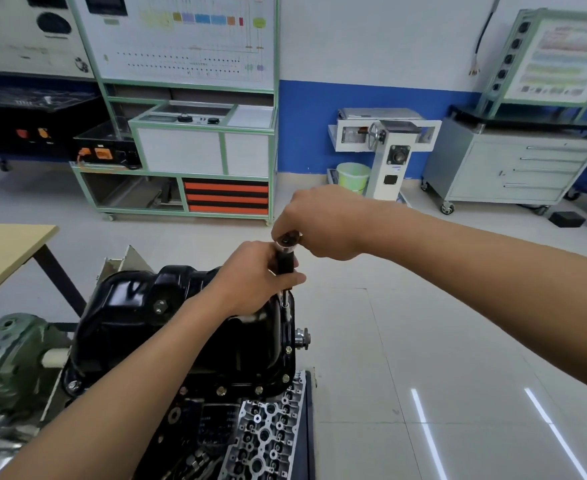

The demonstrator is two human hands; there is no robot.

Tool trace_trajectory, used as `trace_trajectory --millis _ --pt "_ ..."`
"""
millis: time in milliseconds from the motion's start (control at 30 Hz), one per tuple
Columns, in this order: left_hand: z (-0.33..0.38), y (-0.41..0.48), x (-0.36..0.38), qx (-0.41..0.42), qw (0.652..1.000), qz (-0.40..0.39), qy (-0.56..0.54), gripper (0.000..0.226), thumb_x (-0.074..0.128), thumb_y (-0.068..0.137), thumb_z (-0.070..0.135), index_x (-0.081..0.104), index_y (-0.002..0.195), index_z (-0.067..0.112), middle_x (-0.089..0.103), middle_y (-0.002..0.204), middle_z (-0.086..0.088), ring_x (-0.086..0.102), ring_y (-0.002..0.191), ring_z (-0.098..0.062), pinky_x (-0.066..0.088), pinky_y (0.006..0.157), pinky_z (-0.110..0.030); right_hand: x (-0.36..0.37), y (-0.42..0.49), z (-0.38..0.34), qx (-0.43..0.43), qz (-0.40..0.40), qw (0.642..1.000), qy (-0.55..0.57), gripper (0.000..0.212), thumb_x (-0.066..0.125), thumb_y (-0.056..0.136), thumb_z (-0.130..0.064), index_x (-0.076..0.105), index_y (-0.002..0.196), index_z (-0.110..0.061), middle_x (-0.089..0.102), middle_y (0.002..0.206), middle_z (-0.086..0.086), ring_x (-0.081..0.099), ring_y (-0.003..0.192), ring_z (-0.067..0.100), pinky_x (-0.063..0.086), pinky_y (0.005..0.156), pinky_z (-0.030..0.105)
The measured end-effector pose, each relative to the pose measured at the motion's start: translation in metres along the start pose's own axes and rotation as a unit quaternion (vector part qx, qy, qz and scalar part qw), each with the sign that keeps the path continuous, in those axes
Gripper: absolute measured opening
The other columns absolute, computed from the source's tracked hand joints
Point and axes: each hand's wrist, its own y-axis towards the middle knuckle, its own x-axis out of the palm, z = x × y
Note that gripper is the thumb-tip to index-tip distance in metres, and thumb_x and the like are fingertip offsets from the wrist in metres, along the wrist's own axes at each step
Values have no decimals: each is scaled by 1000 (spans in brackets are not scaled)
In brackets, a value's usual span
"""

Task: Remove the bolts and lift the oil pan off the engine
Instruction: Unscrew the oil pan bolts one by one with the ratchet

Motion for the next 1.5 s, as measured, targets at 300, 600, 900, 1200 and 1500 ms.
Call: trace_trajectory --millis 300,600,900,1200,1500 --pt "-5 17 -4 -42 998 27 -43 18 88 80 28 71 82 20 75 80 1 72 80 -17 56 81 -31 4 20 0 58 9 998 -11 34 61 88 -12 68 115 -32 45 83 -4 55 76 25 37 55 30" --pt "-12 31 6 -60 996 62 0 29 92 73 32 67 63 21 65 61 4 57 61 -21 48 61 -33 23 17 2 112 26 993 11 26 66 90 -25 67 116 -25 45 88 0 52 73 25 38 59 32" --pt "-15 34 10 -44 996 71 12 58 90 75 32 45 40 23 30 39 7 27 53 -16 26 52 -29 27 14 -1 124 40 990 48 11 68 84 -20 58 89 -19 32 72 -4 42 62 21 24 48 28" --pt "-7 35 13 -49 994 89 44 47 73 80 14 56 44 39 34 38 1 21 53 -20 18 46 -31 42 24 -8 209 7 934 291 40 55 77 -1 30 50 -16 35 43 3 38 29 15 20 28 14" --pt "-13 34 21 -55 990 59 112 23 74 86 51 63 76 33 71 78 17 68 80 -12 55 73 -37 25 28 23 -55 -33 996 -66 27 52 91 2 61 107 -18 53 88 1 49 72 22 41 62 36"
